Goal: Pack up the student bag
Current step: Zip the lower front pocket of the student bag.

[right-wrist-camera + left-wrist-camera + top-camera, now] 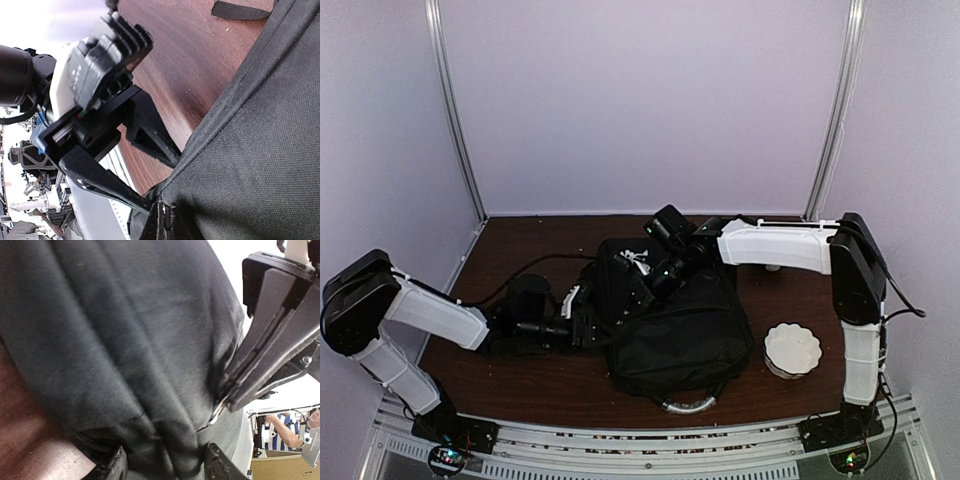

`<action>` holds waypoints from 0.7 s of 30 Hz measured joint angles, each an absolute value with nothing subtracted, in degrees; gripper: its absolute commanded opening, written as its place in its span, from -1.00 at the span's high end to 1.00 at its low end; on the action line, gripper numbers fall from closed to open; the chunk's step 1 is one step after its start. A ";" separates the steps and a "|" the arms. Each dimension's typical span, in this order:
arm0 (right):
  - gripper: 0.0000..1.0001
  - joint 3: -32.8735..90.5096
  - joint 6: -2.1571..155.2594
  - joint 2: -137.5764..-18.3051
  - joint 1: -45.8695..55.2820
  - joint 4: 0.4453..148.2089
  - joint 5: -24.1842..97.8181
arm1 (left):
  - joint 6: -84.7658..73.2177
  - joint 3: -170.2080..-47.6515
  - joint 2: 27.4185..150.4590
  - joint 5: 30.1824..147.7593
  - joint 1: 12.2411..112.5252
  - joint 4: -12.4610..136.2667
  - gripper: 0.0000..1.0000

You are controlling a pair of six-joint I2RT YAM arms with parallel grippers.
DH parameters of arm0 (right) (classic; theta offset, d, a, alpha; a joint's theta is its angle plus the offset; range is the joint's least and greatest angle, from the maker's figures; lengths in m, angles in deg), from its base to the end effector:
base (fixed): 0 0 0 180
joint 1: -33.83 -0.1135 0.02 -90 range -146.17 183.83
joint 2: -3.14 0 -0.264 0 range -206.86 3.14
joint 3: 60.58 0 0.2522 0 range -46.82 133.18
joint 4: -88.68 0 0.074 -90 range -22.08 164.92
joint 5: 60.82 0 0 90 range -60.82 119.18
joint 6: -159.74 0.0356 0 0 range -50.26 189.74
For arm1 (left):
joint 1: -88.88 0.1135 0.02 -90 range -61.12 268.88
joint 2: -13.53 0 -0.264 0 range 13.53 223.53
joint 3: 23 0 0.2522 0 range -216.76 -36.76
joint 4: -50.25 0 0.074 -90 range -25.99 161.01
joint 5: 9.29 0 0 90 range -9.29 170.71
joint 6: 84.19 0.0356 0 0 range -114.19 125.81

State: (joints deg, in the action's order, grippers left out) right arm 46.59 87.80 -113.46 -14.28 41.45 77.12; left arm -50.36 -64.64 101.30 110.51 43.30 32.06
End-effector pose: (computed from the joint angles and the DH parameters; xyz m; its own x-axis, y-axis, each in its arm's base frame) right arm 0.2746 0.3458 0.2265 -0.7694 -0.5468 -0.3302 -0.5602 0.3293 0.7601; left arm 0.1814 -0.2103 0.1463 -0.9527 -0.0577 -0.2984 0.2437 0.4415 -0.8635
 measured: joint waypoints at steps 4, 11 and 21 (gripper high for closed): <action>1.00 46.70 88.17 -113.57 -14.26 41.23 77.08 | -49.46 -67.22 102.50 110.66 42.78 35.08 0.34; 1.00 46.63 86.86 -113.61 -14.22 39.68 75.41 | -49.77 -67.66 104.32 111.60 42.43 32.92 1.00; 1.00 42.26 80.79 -110.31 -11.07 38.15 75.13 | -50.01 -67.00 104.75 111.06 41.90 28.35 1.00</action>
